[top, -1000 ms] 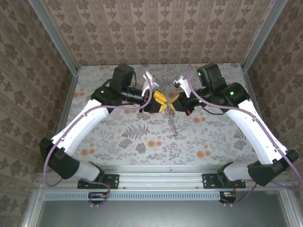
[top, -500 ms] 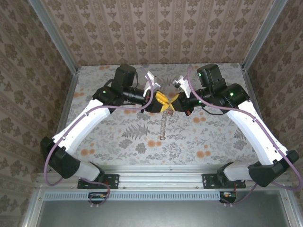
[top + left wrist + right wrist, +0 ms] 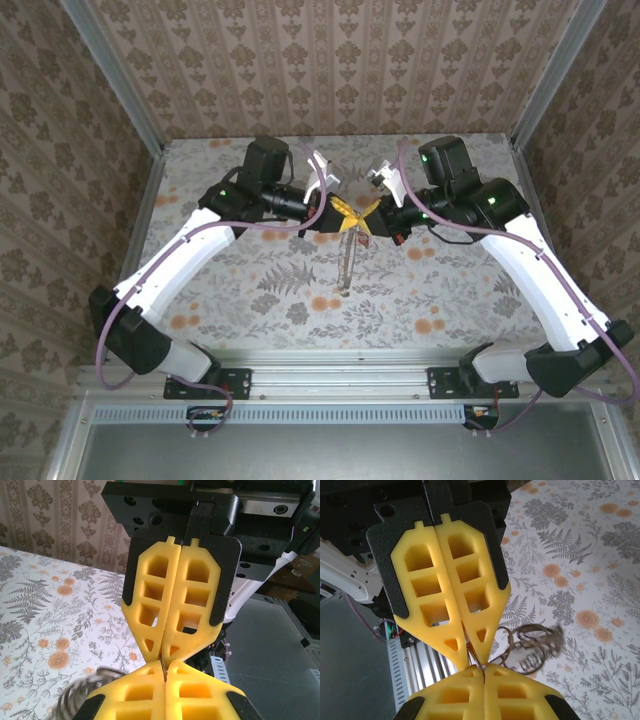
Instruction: Put the keys on the keyring
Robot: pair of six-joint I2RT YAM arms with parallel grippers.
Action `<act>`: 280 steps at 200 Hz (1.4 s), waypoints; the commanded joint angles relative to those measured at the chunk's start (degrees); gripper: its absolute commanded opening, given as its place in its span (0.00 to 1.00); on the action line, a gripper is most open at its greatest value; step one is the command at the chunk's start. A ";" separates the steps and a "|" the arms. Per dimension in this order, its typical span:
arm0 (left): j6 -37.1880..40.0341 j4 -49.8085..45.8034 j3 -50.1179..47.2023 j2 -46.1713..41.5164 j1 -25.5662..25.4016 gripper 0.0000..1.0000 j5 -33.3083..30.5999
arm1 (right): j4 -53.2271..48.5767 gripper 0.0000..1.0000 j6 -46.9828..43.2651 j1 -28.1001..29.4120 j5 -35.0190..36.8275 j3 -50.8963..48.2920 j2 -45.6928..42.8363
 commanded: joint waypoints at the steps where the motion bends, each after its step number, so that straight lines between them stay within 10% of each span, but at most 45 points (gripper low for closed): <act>1: -0.63 3.00 0.13 -0.88 -0.67 0.00 0.75 | 5.90 0.12 2.25 -0.21 -0.10 -1.58 -2.82; 129: -6.85 15.92 -3.85 -5.35 -0.56 0.00 -2.60 | 25.79 0.46 15.48 -7.18 -9.74 -21.37 -13.39; 280: -8.93 19.13 -3.32 -4.71 -0.69 0.00 -3.82 | 35.90 0.48 22.84 -4.86 -8.64 -26.00 -14.30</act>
